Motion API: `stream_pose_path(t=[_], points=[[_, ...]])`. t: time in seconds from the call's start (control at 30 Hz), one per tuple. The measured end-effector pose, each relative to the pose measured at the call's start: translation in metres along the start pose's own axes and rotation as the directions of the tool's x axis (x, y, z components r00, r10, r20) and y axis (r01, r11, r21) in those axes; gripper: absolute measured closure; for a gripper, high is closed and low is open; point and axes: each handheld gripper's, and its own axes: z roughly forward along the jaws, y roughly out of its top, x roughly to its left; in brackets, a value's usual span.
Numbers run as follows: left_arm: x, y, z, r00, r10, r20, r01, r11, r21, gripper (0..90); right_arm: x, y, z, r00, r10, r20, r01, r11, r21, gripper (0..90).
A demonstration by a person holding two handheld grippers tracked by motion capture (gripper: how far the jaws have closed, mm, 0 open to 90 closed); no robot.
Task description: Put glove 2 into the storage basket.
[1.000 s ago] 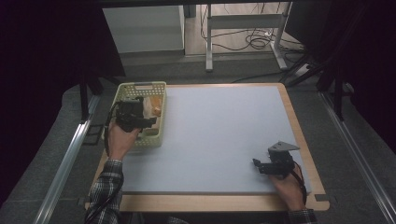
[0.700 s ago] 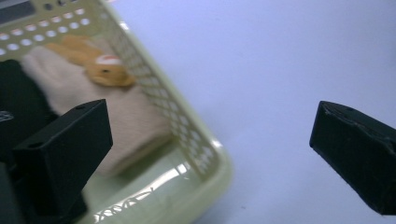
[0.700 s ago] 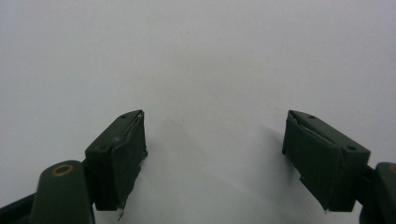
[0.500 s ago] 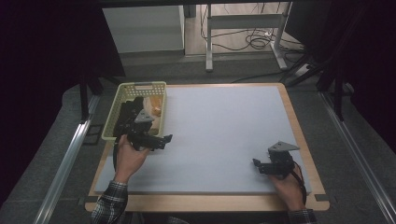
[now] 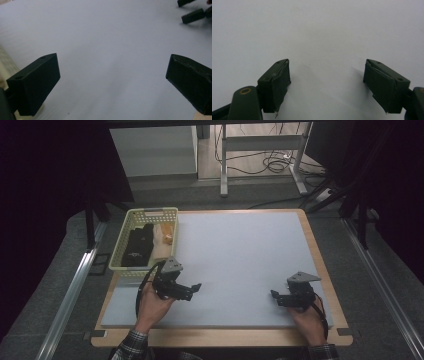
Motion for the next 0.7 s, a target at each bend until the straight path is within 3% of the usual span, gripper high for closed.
stream_pose_path(t=[0.17, 0.27, 0.43, 0.47, 0.53, 0.6, 0.7], points=[[-0.012, -0.021, 0.017, 0.9994, 0.032, 0.013, -0.033, 0.9991, 0.027, 0.0, 0.0, 0.0, 0.0, 1.0, 0.0, 0.001, 0.0, 1.0, 0.0, 21.0], [-0.016, -0.034, 0.029, 0.9991, 0.031, 0.029, -0.032, 0.998, 0.055, 0.0, 0.0, 0.0, 0.0, 1.0, -0.001, 0.001, 0.001, 1.0, 0.0, 21.0], [-0.016, -0.053, 0.047, 0.9994, 0.036, -0.002, -0.035, 0.9924, 0.118, 0.0, 0.0, 0.0, 0.0, 1.0, -0.001, 0.002, 0.001, 1.0, 0.0, 20.9], [-0.016, -0.053, 0.049, 0.9994, 0.034, -0.009, -0.032, 0.9897, 0.139, 0.0, 0.0, 0.0, 0.0, 1.0, -0.001, 0.002, 0.001, 1.0, 0.0, 20.9], [-0.016, -0.052, 0.049, 0.9994, 0.034, -0.006, -0.033, 0.9895, 0.141, 0.0, 0.0, 0.0, 0.0, 1.0, -0.002, 0.002, 0.002, 1.0, 0.0, 20.9], [-0.013, -0.052, 0.05, 0.9999, 0.005, 0.016, -0.007, 0.9881, 0.153, 0.0, 0.0, 0.0, 0.0, 1.0, -0.002, 0.002, 0.002, 1.0, 0.0, 20.8], [-0.013, -0.052, 0.05, 0.9999, 0.008, 0.014, -0.01, 0.988, 0.154, 0.0, 0.0, 0.0, 0.0, 1.0, -0.001, 0.002, 0.001, 1.0, 0.001, 20.7]])
